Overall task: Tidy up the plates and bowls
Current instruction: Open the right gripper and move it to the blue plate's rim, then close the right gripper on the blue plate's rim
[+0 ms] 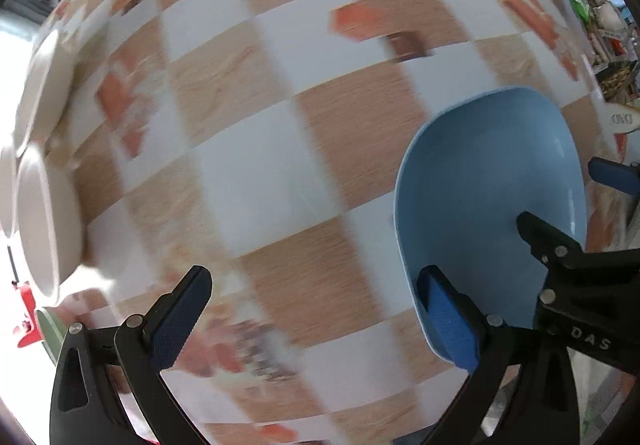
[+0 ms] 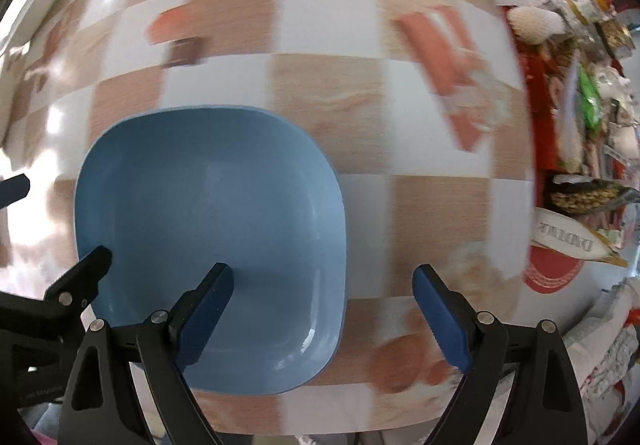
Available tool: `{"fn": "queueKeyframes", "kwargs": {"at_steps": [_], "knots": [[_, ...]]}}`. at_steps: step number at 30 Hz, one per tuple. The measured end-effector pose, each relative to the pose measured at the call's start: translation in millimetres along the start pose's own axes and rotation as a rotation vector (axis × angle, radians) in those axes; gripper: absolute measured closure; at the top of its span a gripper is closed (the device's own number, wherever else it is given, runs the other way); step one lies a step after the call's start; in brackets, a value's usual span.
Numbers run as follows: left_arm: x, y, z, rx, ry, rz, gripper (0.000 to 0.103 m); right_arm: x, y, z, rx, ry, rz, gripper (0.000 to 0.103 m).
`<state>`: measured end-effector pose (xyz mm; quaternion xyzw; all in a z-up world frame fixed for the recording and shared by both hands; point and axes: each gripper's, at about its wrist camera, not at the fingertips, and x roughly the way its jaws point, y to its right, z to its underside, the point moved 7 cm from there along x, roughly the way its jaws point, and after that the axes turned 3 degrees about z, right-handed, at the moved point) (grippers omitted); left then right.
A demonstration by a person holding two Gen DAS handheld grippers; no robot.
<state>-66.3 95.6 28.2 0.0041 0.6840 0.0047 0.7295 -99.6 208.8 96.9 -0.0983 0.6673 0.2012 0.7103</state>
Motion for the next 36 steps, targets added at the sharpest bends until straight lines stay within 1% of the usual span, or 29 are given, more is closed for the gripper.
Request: {"fn": "queueKeyframes", "kwargs": {"at_steps": [5, 7, 9, 13, 18, 21, 24, 27, 29, 30, 31, 32, 33, 34, 35, 36], "knots": [[-6.9, -59.9, 19.8, -0.058, -0.014, -0.013, 0.0, -6.9, -52.7, -1.2, -0.011, -0.01, -0.053, 0.011], [-11.6, -80.1, 26.9, -0.079, -0.006, -0.014, 0.0, -9.3, -72.2, -2.4, -0.012, -0.016, -0.093, 0.011], [-15.8, -98.9, 36.7, -0.113, 0.0, 0.004, 0.0, -10.4, -85.1, -1.4, -0.007, -0.029, -0.145, 0.011], [-16.8, -109.2, 44.9, -0.155, -0.005, 0.051, 0.0, -12.2, -83.8, 0.2, -0.004, -0.03, -0.141, 0.011], [-20.5, -107.1, 51.8, -0.155, 0.007, 0.096, 0.0, -9.5, -62.6, 1.3, 0.029, -0.048, -0.126, 0.011], [-21.8, -108.6, 55.2, -0.14, 0.017, 0.101, 0.0, -9.5, -54.4, 2.2, 0.055, -0.057, -0.145, 0.011], [-23.0, -119.1, 60.4, -0.15, 0.021, 0.08, 0.0, -9.0, -48.7, 2.4, 0.059, -0.061, -0.147, 0.011], [-23.6, -133.0, 72.9, -0.155, 0.009, 0.086, 0.004, -8.9, -49.5, 3.2, 0.068, -0.064, -0.159, 0.011], [-16.2, -128.6, 63.3, -0.152, -0.012, 0.081, 0.007, -9.7, -50.0, 5.8, 0.067, -0.062, -0.162, 0.011], [-10.7, -109.7, 50.0, -0.143, -0.019, 0.089, 0.012, -6.6, -46.1, -0.4, 0.063, -0.06, -0.169, 0.012], [-9.6, -107.0, 46.3, -0.142, -0.018, 0.106, 0.016, -7.2, -47.3, -0.5, 0.064, -0.057, -0.182, 0.012], [-8.1, -103.5, 43.2, -0.138, -0.02, 0.115, 0.019, -9.9, -51.2, 0.2, 0.065, -0.05, -0.18, 0.018], [-10.8, -104.7, 46.0, -0.128, -0.02, 0.12, 0.024, -12.1, -52.7, 0.1, 0.057, -0.042, -0.172, 0.025], [-12.6, -102.8, 46.8, -0.119, -0.02, 0.123, 0.03, -15.9, -54.6, 0.0, 0.049, -0.035, -0.166, 0.029], [-14.8, -100.1, 47.0, -0.105, -0.018, 0.129, 0.034, -18.6, -56.1, 0.2, 0.043, -0.025, -0.16, 0.042], [-14.6, -87.1, 39.2, -0.094, -0.016, 0.131, 0.041, -22.7, -58.7, -0.3, 0.036, -0.013, -0.16, 0.057]]}}
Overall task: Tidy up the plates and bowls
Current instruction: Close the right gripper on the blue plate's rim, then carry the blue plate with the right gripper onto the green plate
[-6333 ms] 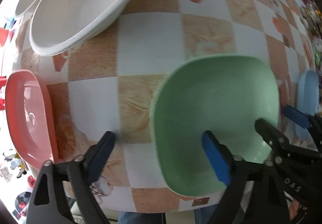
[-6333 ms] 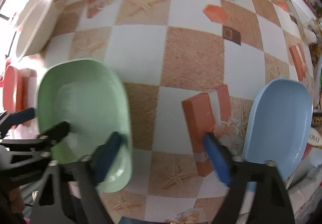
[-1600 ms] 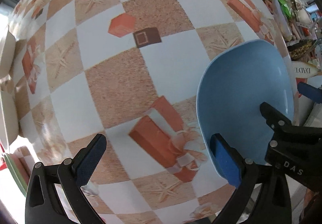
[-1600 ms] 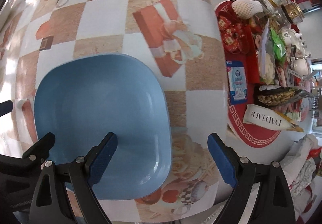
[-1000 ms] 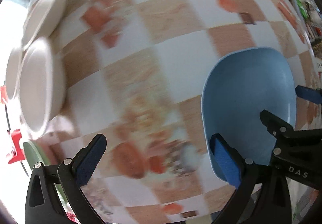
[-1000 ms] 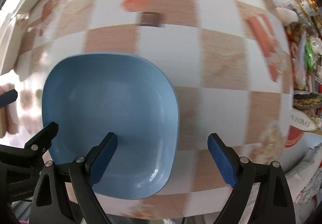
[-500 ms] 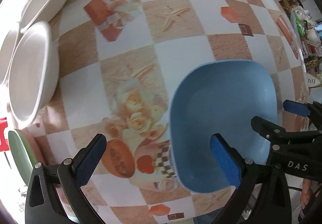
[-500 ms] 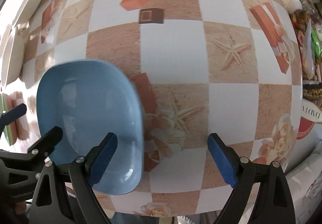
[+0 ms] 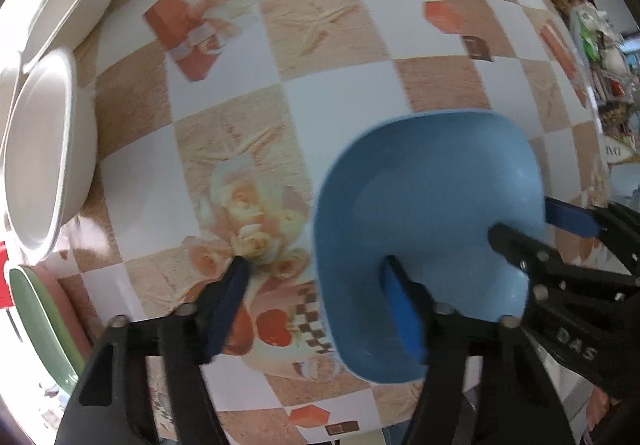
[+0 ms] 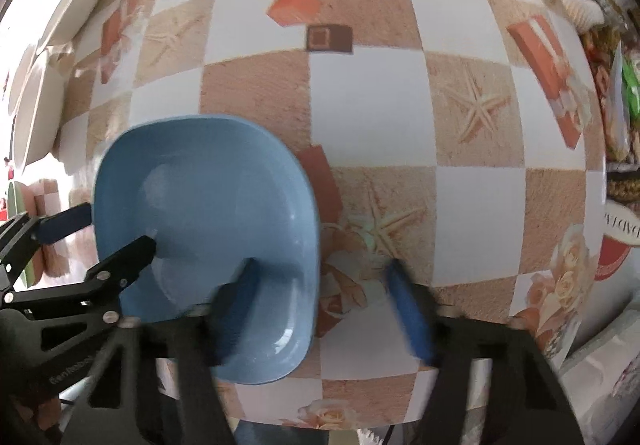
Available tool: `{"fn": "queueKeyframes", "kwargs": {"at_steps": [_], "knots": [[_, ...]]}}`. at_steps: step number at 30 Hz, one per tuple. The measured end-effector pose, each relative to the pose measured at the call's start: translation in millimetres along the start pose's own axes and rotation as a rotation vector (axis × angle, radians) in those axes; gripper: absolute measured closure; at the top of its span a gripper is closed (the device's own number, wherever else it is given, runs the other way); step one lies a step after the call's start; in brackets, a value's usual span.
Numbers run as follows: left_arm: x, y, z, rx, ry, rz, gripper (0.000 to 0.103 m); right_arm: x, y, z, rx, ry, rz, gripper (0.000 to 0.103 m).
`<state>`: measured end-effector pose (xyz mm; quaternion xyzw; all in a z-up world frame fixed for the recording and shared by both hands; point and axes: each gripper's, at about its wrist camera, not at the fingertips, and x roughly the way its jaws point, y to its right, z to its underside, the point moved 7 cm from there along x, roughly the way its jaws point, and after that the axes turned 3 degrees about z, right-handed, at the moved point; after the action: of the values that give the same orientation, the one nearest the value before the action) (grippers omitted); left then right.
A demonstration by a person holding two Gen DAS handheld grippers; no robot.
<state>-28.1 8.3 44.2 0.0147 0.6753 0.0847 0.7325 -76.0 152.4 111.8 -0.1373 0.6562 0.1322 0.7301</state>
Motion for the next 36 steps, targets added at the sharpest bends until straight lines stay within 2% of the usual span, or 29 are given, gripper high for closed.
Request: {"fn": "queueKeyframes", "kwargs": {"at_steps": [1, 2, 3, 5, 7, 9, 11, 12, 13, 14, 18, 26, 36], "knots": [[-1.3, 3.3, 0.0, 0.013, 0.0, 0.006, 0.051, -2.2, -2.9, -0.2, -0.008, 0.005, -0.011, 0.064], [-2.9, 5.7, 0.7, 0.024, 0.001, 0.015, 0.055, -3.4, -6.3, 0.3, -0.012, 0.002, -0.029, 0.073], [-5.3, 6.4, 3.6, 0.037, 0.001, 0.028, 0.068, -4.3, -8.0, -0.2, -0.013, -0.001, -0.039, 0.084], [-7.1, 4.0, 6.2, 0.036, -0.004, 0.031, 0.069, -4.8, -9.0, 1.7, -0.004, -0.004, -0.04, 0.086], [-9.5, 5.1, 6.0, 0.022, -0.011, 0.042, 0.079, -5.2, -9.2, 4.5, 0.002, -0.015, -0.043, 0.086], [-12.5, -8.2, 12.7, -0.004, -0.024, 0.052, 0.082, 2.1, -17.0, 20.7, 0.034, -0.032, -0.07, 0.088], [-18.5, -30.5, 15.3, -0.01, -0.028, 0.043, 0.083, 5.4, -20.5, 27.0, 0.035, -0.049, -0.09, 0.089], [-26.6, -61.3, 21.8, -0.009, -0.027, 0.029, 0.083, 5.7, -24.3, 29.6, 0.029, -0.052, -0.09, 0.089], [-29.4, -62.7, 25.3, -0.004, -0.026, 0.015, 0.083, 6.2, -30.0, 33.3, 0.019, -0.058, -0.088, 0.089], [-28.9, -47.9, 38.4, 0.007, -0.025, -0.002, 0.083, 7.0, -35.7, 37.0, 0.01, -0.065, -0.088, 0.089], [-41.1, -58.2, 58.1, 0.006, -0.024, -0.019, 0.083, 8.8, -50.7, 48.5, 0.003, -0.087, -0.106, 0.089], [-73.4, -107.8, 94.9, -0.015, -0.018, -0.036, 0.083, -0.4, -85.4, 64.6, -0.033, -0.097, -0.124, 0.089], [-108.0, -158.1, 136.4, -0.052, -0.016, -0.041, 0.083, -17.1, -120.5, 60.7, -0.072, -0.076, -0.128, 0.089]]}}
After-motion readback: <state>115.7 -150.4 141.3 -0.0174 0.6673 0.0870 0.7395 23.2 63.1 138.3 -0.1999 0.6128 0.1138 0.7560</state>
